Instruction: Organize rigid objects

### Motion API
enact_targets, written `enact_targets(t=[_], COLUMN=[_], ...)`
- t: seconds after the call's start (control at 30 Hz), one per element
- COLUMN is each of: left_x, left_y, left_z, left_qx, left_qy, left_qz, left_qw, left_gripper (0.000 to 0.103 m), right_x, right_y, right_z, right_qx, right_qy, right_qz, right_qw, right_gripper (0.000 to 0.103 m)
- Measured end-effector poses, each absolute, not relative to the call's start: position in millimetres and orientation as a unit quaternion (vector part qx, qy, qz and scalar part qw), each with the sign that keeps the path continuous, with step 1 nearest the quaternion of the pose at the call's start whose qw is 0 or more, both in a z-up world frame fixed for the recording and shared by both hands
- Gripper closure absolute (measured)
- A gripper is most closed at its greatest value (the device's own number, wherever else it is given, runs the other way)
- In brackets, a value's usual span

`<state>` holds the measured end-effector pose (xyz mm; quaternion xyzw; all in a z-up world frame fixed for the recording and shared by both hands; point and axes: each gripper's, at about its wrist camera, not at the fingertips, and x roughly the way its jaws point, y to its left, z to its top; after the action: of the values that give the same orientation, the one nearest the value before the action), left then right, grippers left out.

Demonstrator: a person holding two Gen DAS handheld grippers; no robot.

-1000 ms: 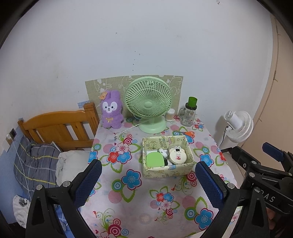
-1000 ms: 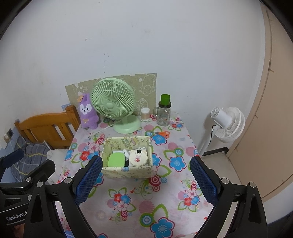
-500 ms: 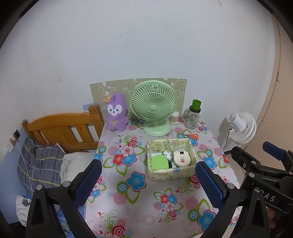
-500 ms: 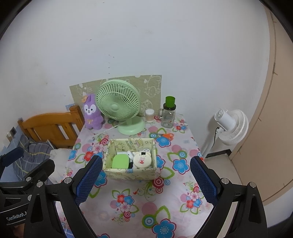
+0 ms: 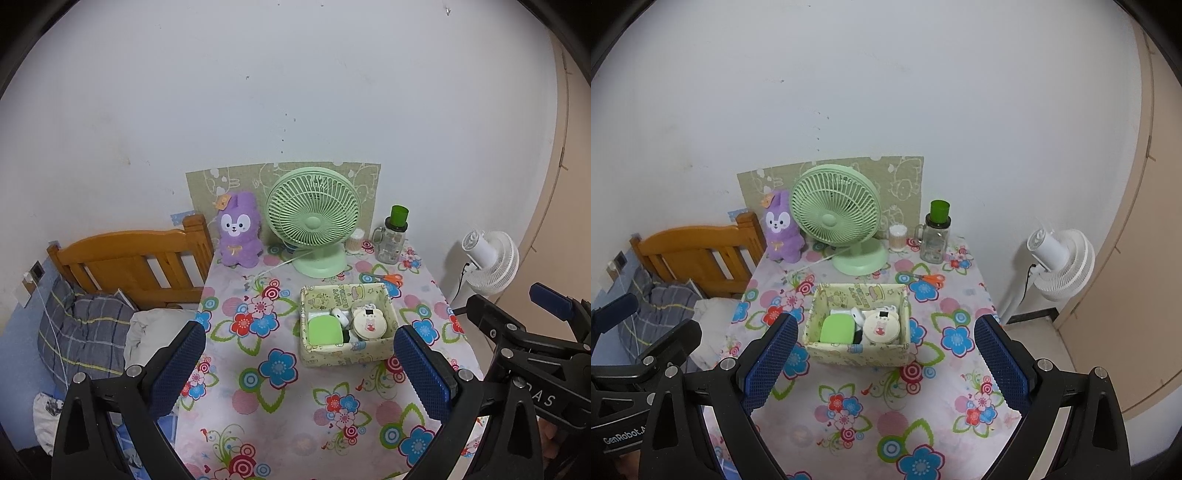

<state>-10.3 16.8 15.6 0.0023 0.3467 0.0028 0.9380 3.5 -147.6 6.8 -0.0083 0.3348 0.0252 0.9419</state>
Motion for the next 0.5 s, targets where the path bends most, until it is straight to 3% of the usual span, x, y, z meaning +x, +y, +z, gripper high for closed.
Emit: enact_targets(t=[0.5], left_x=[-5.8], left_y=[20.8], left_z=[11.0], left_qx=[-0.003], left_qy=[0.355], left_qz=[0.003], left_qw=[0.935], left_gripper=[0.0], right_x=[2.5], right_y=[-144.3], right_z=[5.5], right_qx=[-0.011], right_qy=[0.334], right_qz=[0.018], right_qw=[0.942], right_gripper=[0.005])
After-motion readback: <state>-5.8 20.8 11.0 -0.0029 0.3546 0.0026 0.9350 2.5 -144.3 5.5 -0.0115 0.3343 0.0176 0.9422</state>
